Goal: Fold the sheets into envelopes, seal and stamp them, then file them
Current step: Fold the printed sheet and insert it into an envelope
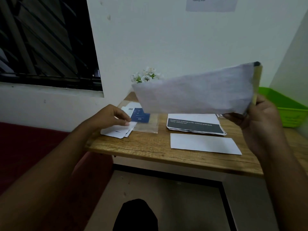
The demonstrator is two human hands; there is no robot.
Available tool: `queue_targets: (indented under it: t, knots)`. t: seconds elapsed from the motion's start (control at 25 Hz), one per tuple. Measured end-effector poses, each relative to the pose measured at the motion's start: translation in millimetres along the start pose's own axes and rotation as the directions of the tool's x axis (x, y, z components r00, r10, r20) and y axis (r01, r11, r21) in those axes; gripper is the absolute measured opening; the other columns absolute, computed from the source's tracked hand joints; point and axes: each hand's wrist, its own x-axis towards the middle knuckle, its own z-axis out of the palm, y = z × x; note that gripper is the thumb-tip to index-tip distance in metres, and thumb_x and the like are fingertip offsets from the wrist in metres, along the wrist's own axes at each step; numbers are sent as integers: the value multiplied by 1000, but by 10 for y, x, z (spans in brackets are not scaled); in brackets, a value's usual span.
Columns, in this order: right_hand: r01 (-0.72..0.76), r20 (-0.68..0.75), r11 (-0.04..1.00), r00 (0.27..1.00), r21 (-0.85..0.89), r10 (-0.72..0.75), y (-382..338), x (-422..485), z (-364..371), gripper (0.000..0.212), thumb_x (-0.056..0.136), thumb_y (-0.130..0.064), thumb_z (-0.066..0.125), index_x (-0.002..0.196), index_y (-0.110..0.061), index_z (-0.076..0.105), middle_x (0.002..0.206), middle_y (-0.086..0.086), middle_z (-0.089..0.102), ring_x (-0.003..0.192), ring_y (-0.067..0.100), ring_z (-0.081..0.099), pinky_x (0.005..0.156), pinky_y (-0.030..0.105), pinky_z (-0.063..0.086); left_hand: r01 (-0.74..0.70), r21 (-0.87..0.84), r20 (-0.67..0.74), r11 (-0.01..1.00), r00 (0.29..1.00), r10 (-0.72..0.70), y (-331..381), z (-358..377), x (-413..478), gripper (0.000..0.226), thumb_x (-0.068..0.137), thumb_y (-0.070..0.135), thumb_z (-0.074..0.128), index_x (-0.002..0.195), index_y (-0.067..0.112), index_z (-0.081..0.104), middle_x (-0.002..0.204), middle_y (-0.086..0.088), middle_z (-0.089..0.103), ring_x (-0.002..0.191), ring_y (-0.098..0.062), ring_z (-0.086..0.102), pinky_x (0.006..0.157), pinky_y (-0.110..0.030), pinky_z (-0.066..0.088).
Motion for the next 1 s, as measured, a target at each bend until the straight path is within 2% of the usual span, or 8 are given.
queue_targets:
  t: [0.16, 0.28, 0.36, 0.48, 0.68, 0.84, 0.92, 1.0]
  knots:
    - [-139, -65, 983, 987, 122, 147, 174, 88, -226, 18, 97, -15, 49, 103, -24, 64, 83, -10, 76, 70, 5, 71, 61, 19, 57, -89, -503, 71, 859, 987, 144, 417, 317, -28, 47, 74, 15, 70, 119, 21, 58, 113, -3, 70, 104, -18, 66, 79, -23, 55]
    - [-230, -91, 962, 965, 149, 245, 392, 94, -354, 22, 98, -9, 47, 102, -21, 64, 84, -7, 77, 70, 9, 73, 58, 20, 58, -104, -692, -29, 714, 993, 117, 621, 578, 14, 39, 81, 27, 61, 119, 17, 58, 116, -7, 68, 105, -25, 65, 82, -36, 58]
    - [-275, -72, 956, 956, 104, 283, 508, 75, -450, 23, 96, -5, 50, 104, -21, 64, 86, -5, 77, 73, 11, 73, 57, 22, 58, -106, -737, -134, 668, 991, 10, 668, 699, 48, 29, 83, 23, 63, 112, 18, 63, 111, -5, 71, 104, -24, 66, 79, -34, 58]
    - [-329, -10, 944, 944, 25, 329, 594, 102, -587, 26, 92, -1, 54, 107, -19, 64, 92, -2, 77, 81, 14, 73, 59, 26, 59, -105, -658, -229, 746, 971, -66, 631, 776, 111, 23, 86, 18, 64, 108, 23, 65, 100, 5, 74, 94, -16, 69, 70, -26, 58]
    - [-363, 21, 928, 930, -84, 366, 653, 227, -657, 28, 88, -16, 64, 116, -17, 68, 106, 10, 74, 93, 27, 71, 66, 39, 58, -54, -632, -227, 773, 967, -118, 578, 825, 148, 28, 83, 17, 67, 111, 18, 65, 94, 5, 75, 85, -13, 71, 62, -21, 56]
    - [-285, -13, 940, 958, -187, 288, 760, 332, -608, 23, 92, -13, 62, 113, -18, 69, 104, 10, 75, 95, 32, 71, 74, 47, 57, -30, -668, -287, 743, 932, -221, 538, 809, 211, 34, 77, 14, 73, 108, 23, 64, 104, -4, 72, 91, -21, 70, 68, -32, 58]
    - [-262, 22, 938, 961, -228, 274, 783, 354, -571, 19, 93, -13, 60, 103, -25, 72, 97, 0, 77, 88, 21, 74, 61, 32, 58, -32, -413, -450, 910, 876, -174, 537, 849, 252, 51, 75, 20, 76, 121, 23, 55, 120, 0, 61, 105, -19, 61, 77, -32, 53]
    - [-269, 43, 932, 957, -244, 288, 829, 363, -536, 19, 93, -15, 60, 103, -27, 72, 97, -4, 77, 86, 15, 74, 57, 25, 56, -109, -32, -480, 994, 873, 81, 612, 935, 259, 69, 70, 37, 80, 128, 27, 45, 129, 8, 48, 114, -11, 47, 88, -30, 42]
